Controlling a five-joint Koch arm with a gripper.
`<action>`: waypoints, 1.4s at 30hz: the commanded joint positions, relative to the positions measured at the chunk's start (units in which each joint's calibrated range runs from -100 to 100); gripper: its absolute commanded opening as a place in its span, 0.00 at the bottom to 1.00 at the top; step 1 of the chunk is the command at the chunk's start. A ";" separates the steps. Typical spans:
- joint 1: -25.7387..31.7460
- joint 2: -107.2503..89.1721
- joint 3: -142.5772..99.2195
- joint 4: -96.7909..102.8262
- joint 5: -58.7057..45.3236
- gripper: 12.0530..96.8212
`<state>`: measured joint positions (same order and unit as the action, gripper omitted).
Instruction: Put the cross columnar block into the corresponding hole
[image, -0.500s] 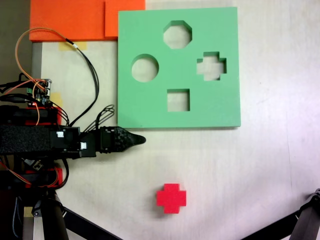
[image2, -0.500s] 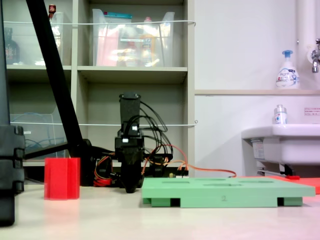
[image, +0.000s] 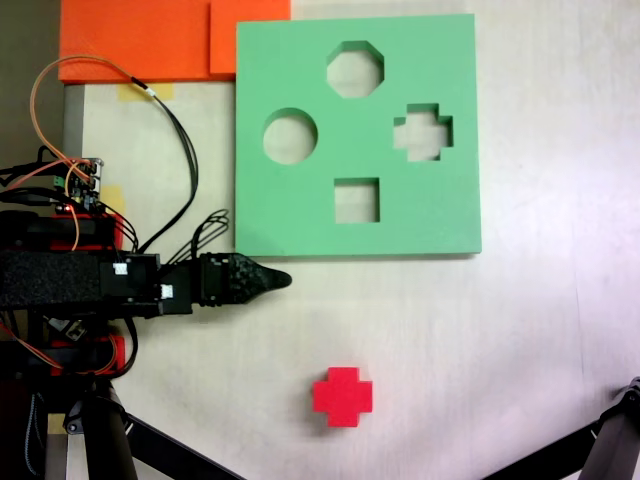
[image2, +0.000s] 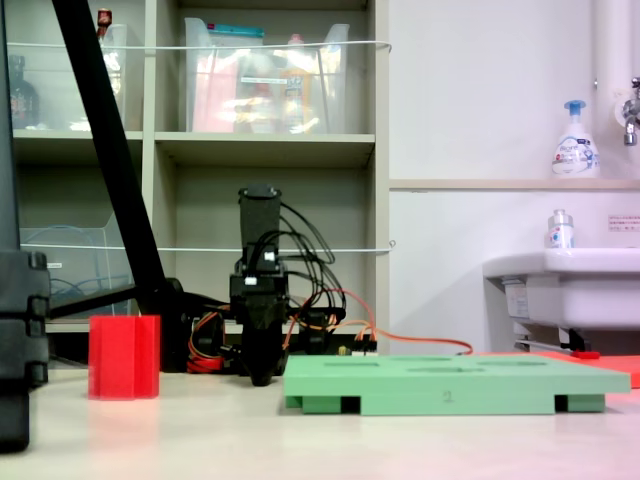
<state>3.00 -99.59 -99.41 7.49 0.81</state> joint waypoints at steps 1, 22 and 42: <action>0.44 -0.41 -0.59 -5.03 -0.20 0.45; -3.86 -0.41 -0.59 -5.13 0.59 0.45; -14.80 -0.41 39.59 -62.91 38.49 0.31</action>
<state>-11.60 -99.45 -63.06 -48.90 38.85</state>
